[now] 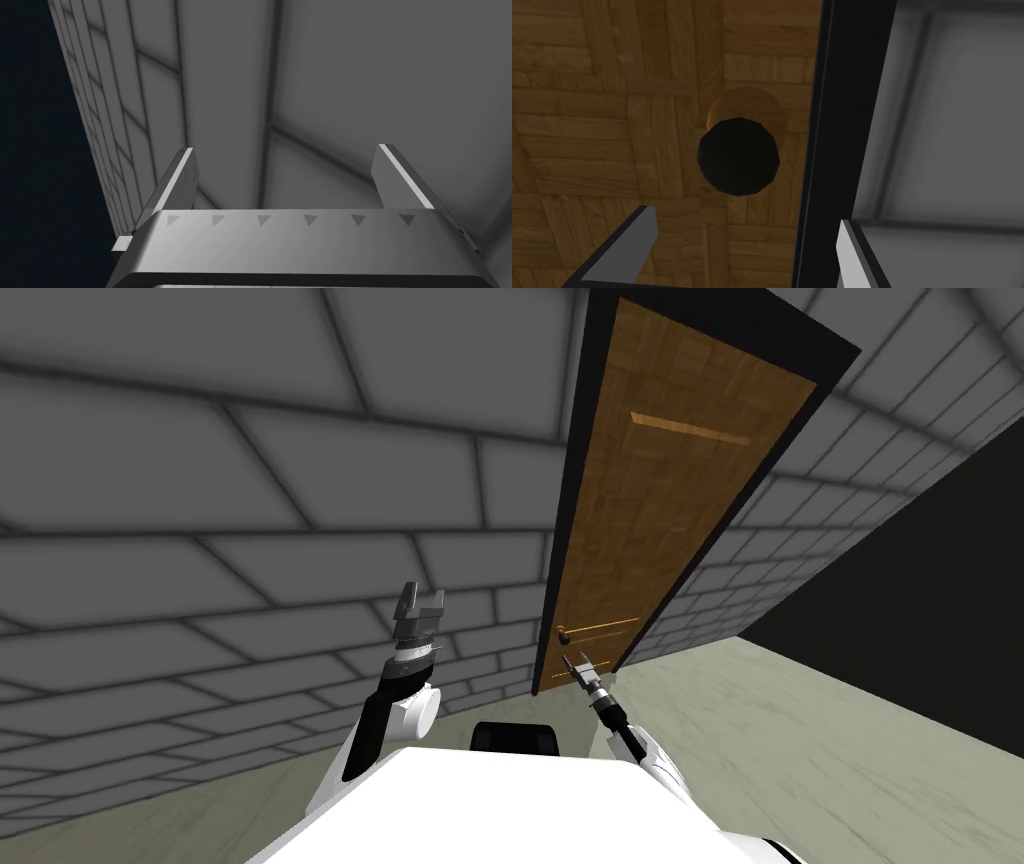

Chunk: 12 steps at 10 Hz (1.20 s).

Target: Pull the door open

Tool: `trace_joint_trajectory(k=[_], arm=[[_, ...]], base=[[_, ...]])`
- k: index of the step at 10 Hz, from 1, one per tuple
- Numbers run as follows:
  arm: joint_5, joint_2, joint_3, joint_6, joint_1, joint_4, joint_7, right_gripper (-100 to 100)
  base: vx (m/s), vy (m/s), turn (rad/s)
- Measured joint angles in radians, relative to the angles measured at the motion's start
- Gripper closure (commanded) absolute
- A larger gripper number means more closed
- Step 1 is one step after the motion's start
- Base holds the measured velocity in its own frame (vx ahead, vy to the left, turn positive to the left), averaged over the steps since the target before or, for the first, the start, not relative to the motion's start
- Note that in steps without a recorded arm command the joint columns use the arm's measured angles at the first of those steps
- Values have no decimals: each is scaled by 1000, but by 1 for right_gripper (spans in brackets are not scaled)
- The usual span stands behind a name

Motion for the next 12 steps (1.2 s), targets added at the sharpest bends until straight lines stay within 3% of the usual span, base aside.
trace_joint_trajectory(k=[2,3,4,7,8,12], arm=[[-13,-20,-17,-21,7,21,-8,-100],[-21,-28,-29,-43,1,55,-5,-100],[-29,-34,-40,-51,31,34,-6,-100],[-44,-54,-61,-79,32,70,-10,-100],[-44,-55,-62,-83,33,72,-9,100],[-44,-58,-63,-78,31,69,-9,100]], base=[[129,50,165],[140,66,217],[108,35,58],[82,17,72],[-8,-8,-39],[-10,-6,2]])
